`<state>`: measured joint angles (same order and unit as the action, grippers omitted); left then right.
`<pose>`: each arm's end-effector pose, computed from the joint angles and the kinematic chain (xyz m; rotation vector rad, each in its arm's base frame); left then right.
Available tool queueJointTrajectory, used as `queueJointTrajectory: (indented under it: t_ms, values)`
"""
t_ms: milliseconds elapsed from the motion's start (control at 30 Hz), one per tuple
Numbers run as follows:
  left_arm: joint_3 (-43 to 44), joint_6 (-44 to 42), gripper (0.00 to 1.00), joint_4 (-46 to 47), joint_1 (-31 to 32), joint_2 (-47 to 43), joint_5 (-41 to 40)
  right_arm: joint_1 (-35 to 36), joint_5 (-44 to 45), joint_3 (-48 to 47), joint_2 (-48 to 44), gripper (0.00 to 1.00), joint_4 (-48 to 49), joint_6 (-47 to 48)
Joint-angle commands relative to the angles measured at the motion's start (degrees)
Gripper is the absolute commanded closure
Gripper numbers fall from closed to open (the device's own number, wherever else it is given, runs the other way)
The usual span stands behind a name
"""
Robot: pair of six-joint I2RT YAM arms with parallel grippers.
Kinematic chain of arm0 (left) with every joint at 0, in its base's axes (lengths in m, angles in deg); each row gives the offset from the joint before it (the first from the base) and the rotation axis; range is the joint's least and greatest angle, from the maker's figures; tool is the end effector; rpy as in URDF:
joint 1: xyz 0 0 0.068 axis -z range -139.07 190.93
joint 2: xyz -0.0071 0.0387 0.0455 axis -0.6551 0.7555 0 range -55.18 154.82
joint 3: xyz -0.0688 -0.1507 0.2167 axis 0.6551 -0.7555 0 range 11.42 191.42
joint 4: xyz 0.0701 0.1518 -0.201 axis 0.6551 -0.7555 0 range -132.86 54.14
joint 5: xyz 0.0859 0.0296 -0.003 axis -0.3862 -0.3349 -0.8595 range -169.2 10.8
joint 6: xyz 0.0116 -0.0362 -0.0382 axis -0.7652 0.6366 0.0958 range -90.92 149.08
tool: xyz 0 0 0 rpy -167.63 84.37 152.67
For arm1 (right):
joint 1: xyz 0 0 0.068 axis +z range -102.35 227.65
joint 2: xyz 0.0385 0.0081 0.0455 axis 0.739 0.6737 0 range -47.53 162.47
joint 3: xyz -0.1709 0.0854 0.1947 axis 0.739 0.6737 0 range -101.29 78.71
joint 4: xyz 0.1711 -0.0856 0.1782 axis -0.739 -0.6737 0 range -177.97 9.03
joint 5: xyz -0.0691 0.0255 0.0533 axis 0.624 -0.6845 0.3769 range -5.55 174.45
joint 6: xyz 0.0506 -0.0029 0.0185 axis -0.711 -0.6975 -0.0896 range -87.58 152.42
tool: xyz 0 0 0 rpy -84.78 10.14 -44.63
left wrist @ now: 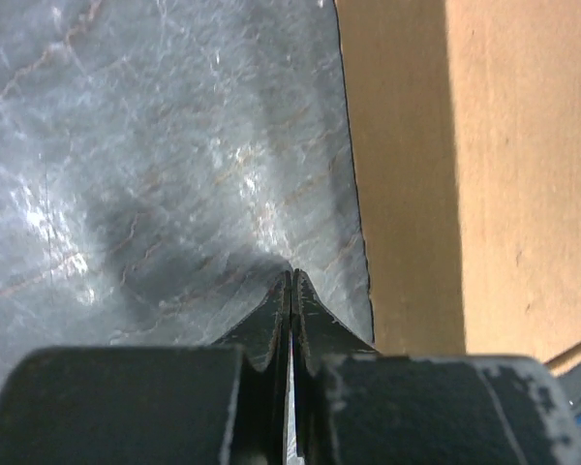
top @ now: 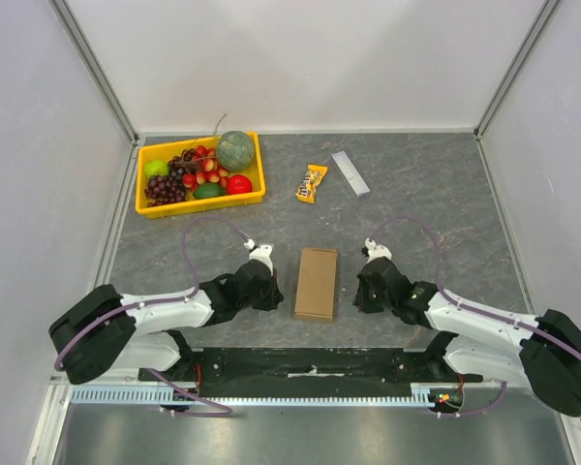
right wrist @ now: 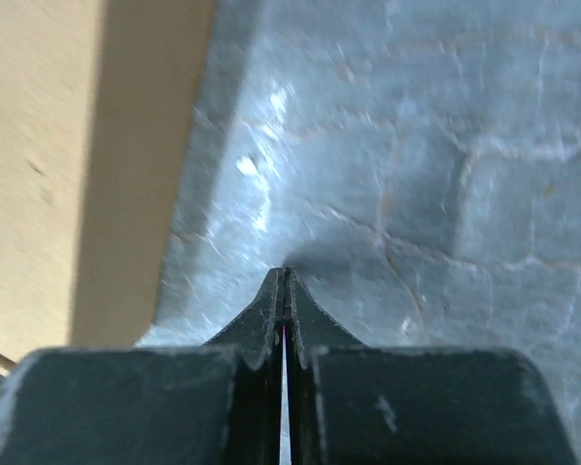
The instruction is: Fold the paper box
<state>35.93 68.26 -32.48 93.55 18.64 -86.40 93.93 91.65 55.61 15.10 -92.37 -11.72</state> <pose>0.1418 -0.1783 0.1419 0.2251 2.4433 -0.6054 0.1377 0.1376 0.1533 0.0090 2.5264 0.5239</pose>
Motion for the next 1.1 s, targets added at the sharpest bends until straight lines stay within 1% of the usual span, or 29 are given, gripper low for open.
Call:
queueJointTrajectory:
  t_ms: [0,133,167,367,667,1067]
  values:
    - [-5.08,5.03,0.98,0.40,1.43,-3.68,2.01,0.65,-3.59,4.89,-4.52,1.00,-3.81,-3.76]
    - [-5.79,6.61,0.98,0.67,4.33,-4.39,1.75,1.35,-7.02,5.43,-6.82,1.00,-3.63,-4.38]
    - [-5.70,6.87,0.98,0.67,4.94,-4.30,1.58,1.53,-8.94,5.16,-6.73,1.00,-3.72,-3.85]
    - [-5.44,7.75,0.98,1.37,6.88,-2.90,1.49,2.85,-10.98,3.41,-4.10,1.00,-3.19,-2.62]
    - [-5.53,9.42,0.98,3.30,9.52,-0.35,1.22,4.87,-13.35,4.63,-0.76,1.00,4.19,-5.34]
    - [-3.16,10.48,0.98,6.64,11.98,6.16,1.58,6.54,-14.67,5.51,5.92,1.00,12.70,-7.10]
